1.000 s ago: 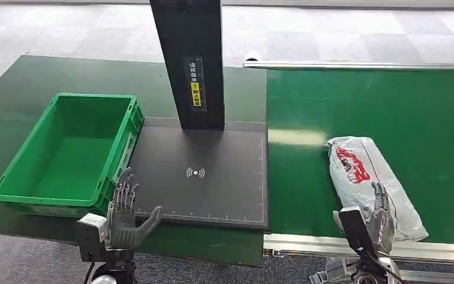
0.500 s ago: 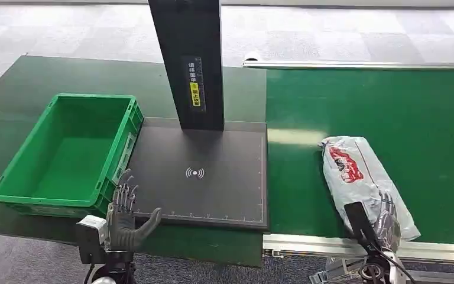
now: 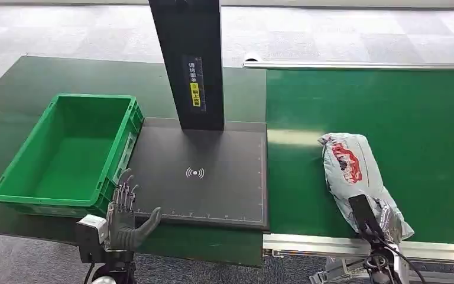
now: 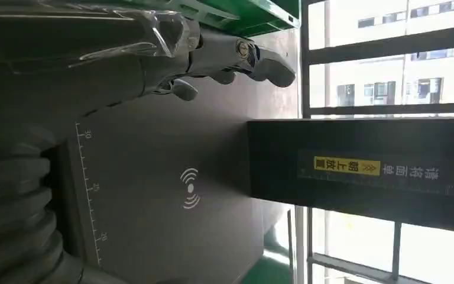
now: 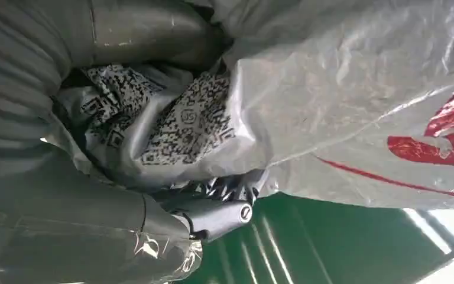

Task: Moved the parcel from conveyor to table for the left to box.

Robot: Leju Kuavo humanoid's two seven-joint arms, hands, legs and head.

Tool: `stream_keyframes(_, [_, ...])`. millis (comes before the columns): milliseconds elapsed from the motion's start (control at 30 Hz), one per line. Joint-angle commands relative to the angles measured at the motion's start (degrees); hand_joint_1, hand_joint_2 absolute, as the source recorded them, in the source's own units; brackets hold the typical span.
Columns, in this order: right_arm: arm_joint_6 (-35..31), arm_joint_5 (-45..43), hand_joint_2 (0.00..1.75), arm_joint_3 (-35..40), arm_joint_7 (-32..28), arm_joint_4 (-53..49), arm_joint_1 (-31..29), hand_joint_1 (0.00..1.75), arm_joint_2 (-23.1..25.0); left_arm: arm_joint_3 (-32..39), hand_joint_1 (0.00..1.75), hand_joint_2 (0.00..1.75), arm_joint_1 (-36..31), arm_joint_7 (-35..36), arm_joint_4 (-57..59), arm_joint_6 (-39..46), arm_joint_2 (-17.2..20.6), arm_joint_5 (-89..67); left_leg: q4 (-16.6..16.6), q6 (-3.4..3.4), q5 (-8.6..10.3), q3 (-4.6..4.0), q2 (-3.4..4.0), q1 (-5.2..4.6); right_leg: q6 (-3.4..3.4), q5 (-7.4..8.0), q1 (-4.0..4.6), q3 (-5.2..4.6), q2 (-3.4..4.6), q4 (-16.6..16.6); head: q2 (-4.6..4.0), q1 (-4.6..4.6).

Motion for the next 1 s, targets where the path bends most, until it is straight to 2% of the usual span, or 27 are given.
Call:
stream_keyframes(33, [0.1, 0.7, 1.75, -0.7, -0.8, 5.6, -1.4, 1.75, -0.1, -0.2, 0.00, 1.75, -0.9, 0.2, 1.8, 0.1, 1.0, 0.2, -0.1, 0.00, 0.01, 0.08, -0.07, 0.04, -0.03, 0.01, 0.05, 0.14, -0.06, -0.1, 0.00, 0.02])
stream_keyframes(100, [-0.2, 1.5, 1.75, -0.3, -2.7, 5.0, -2.0, 1.75, 0.6, -0.4, 0.00, 1.75, -0.7, 0.0, 1.7, 0.4, 1.3, 0.4, -0.1, 0.01, 0.02, 0.11, -0.07, 0.04, -0.04, 0.01, 0.05, 0.16, -0.07, -0.1, 0.00, 0.02])
stream_keyframes(167, [-1.4, 2.2, 1.75, 0.9, -4.7, -0.1, -2.1, 1.75, 2.8, -0.6, 0.00, 1.75, -0.5, -0.1, 1.5, 0.8, 1.5, 0.5, -0.1, 0.01, 0.01, 0.13, 0.03, 0.04, -0.05, 0.03, 0.06, 0.15, 0.04, -0.1, 0.00, 0.02])
stream_keyframes(200, [-4.2, 3.9, 1.75, 2.0, -4.1, -2.3, -1.9, 1.75, 3.4, -0.6, 0.00, 1.75, -0.6, -0.2, 1.5, 0.9, 1.6, 0.5, -0.1, 0.00, 0.00, 0.11, 0.07, 0.05, -0.05, 0.05, 0.06, 0.12, 0.08, -0.1, 0.00, 0.00])
stream_keyframes(233, [-7.4, 6.3, 1.75, 3.9, -3.6, -7.6, -1.2, 1.75, 5.0, -0.6, 0.00, 1.75, -0.6, -0.5, 1.2, 1.5, 1.7, 0.3, -0.1, -0.01, -0.01, 0.07, 0.17, 0.03, -0.05, 0.05, 0.04, 0.06, 0.18, -0.1, 0.00, 0.02])
stream_keyframes(300, [-7.3, 6.5, 1.75, 6.8, -3.6, -19.5, 1.5, 1.75, 7.4, -0.1, 0.00, 1.75, -0.6, -0.8, 0.3, 2.1, 1.9, 0.1, 0.0, -0.02, -0.02, 0.01, 0.26, 0.01, -0.07, 0.06, 0.02, -0.04, 0.28, 0.0, 0.00, 0.02])
stream_keyframes(333, [-6.6, 5.9, 1.75, 9.6, -3.6, -28.6, 3.9, 1.75, 8.7, 0.4, 0.00, 1.75, -0.5, -0.9, -0.6, 2.6, 2.0, 0.0, 0.0, -0.03, -0.02, -0.07, 0.29, -0.01, -0.06, 0.05, 0.00, -0.11, 0.30, 0.0, 0.00, 0.02])
stream_keyframes(400, [-4.5, 4.6, 1.75, 14.9, -3.5, -40.8, 7.1, 1.75, 9.5, 1.2, 0.00, 1.75, -0.1, -1.3, -2.1, 3.1, 2.2, -0.7, 0.0, -0.04, -0.03, -0.17, 0.32, -0.03, -0.08, 0.04, -0.02, -0.25, 0.32, 0.1, 0.00, 0.00])
stream_keyframes(433, [-3.3, 3.4, 1.75, 17.5, -4.0, -45.2, 8.1, 1.75, 9.7, 1.6, 0.00, 1.75, 0.0, -1.3, -2.7, 3.3, 2.2, -1.0, 0.0, -0.05, -0.05, -0.14, 0.35, -0.02, -0.09, 0.03, -0.01, -0.24, 0.35, 0.1, 0.00, 0.02])
stream_keyframes(467, [-2.8, 3.9, 1.75, 20.5, -2.0, -49.0, 8.7, 1.75, 9.7, 2.2, 0.00, 1.75, 0.1, -1.3, -3.4, 3.3, 2.3, -1.6, 0.1, -0.05, -0.05, -0.22, 0.35, -0.04, -0.09, 0.02, -0.03, -0.33, 0.36, 0.2, 0.00, 0.00])
stream_keyframes(533, [-2.5, 4.6, 1.75, 27.9, -3.4, -55.0, 9.3, 1.75, 9.3, 3.9, 0.00, 1.75, 0.1, -1.4, -5.0, 3.1, 2.1, -2.7, 0.1, -0.04, -0.08, -0.22, 0.35, -0.03, -0.09, -0.01, -0.02, -0.36, 0.36, 0.2, 0.00, 0.02])
stream_keyframes(633, [-1.1, 4.1, 1.75, 35.4, -2.1, -57.1, 8.2, 1.75, 8.5, 6.0, 0.00, 1.75, -0.2, -1.0, -6.6, 1.8, 1.0, -4.5, 0.0, -0.06, -0.12, -0.15, 0.58, 0.04, -0.10, 0.01, 0.07, -0.30, 0.58, 0.2, 0.00, 0.00])
stream_keyframes(700, [0.0, 2.9, 1.75, 38.3, -2.0, -55.5, 5.8, 1.75, 8.4, 6.7, 0.00, 1.75, -0.8, -0.9, -6.5, 1.0, 0.5, -5.3, 0.0, -0.03, -0.02, -0.17, 0.39, 0.05, -0.07, 0.02, 0.07, -0.26, 0.29, 0.1, 0.00, 0.02])
stream_keyframes(833, [2.2, 0.7, 1.75, 40.8, -2.4, -50.8, 1.2, 1.75, 8.9, 6.8, 0.00, 1.75, -2.1, -1.0, -5.3, 0.7, 0.3, -5.7, 0.0, 0.01, 0.01, -0.12, 0.41, 0.06, -0.06, 0.07, 0.10, -0.17, 0.33, 0.0, 0.00, 0.02])
stream_keyframes(1000, [3.8, -1.8, 1.75, 41.5, -3.0, -48.4, -0.8, 1.75, 8.9, 6.7, 0.00, 1.75, -2.3, -1.0, -5.2, 0.7, 0.3, -5.7, 0.0, 0.00, 0.02, -0.07, 0.24, 0.05, -0.04, 0.03, 0.07, -0.06, 0.14, 0.0, 0.00, 0.02])
